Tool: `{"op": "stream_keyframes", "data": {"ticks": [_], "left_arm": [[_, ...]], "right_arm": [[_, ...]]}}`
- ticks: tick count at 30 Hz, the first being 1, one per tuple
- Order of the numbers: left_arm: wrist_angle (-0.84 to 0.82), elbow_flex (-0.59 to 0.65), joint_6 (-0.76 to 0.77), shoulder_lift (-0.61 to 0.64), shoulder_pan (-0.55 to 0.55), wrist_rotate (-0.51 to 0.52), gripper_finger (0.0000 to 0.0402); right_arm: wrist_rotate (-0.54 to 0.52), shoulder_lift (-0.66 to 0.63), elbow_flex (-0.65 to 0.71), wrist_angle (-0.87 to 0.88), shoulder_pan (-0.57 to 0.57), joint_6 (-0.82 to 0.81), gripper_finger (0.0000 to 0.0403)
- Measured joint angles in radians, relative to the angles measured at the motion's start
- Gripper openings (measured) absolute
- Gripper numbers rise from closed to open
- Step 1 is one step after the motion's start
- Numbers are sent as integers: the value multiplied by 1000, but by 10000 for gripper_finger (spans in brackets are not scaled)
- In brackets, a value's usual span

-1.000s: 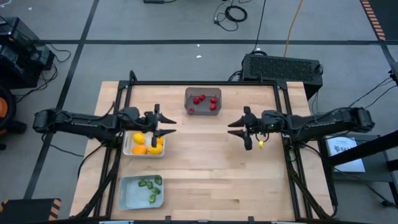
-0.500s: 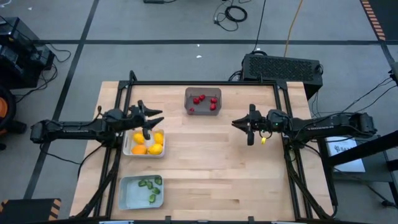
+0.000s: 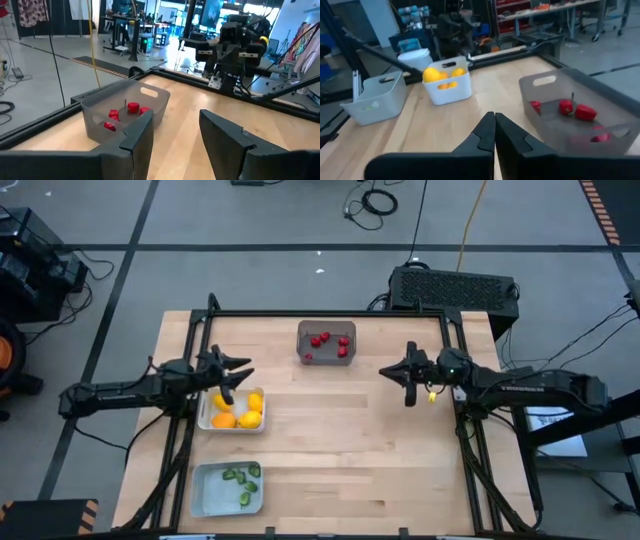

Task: Sort produce into baskets
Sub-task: Return to Home Position

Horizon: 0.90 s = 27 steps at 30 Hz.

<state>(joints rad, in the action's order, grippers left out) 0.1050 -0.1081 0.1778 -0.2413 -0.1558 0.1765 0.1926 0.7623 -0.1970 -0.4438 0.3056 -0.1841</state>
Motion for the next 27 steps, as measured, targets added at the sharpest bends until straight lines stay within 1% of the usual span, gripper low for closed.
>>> {"op": "stream_keyframes", "data": {"ticks": [7,10,13,17,20,24,27], "left_arm": [[-34,0,30,18,0,-12,166],[-37,0,51,18,1,-38,166],[-46,0,54,20,1,-85,166],[-51,0,59,22,1,-92,166],[-51,0,53,22,1,-69,166],[-40,0,24,22,1,-33,166],[-30,0,17,22,1,16,166]], "right_arm": [[-3,-10,0,-17,-18,4,0],[-8,-10,1,-23,-39,11,0],[-11,-32,41,-48,-44,22,0],[-34,-126,125,-73,-18,-15,0],[-35,-209,184,-62,5,-41,0],[-37,-301,181,50,24,-64,0],[-50,-351,181,146,23,-65,0]]}}
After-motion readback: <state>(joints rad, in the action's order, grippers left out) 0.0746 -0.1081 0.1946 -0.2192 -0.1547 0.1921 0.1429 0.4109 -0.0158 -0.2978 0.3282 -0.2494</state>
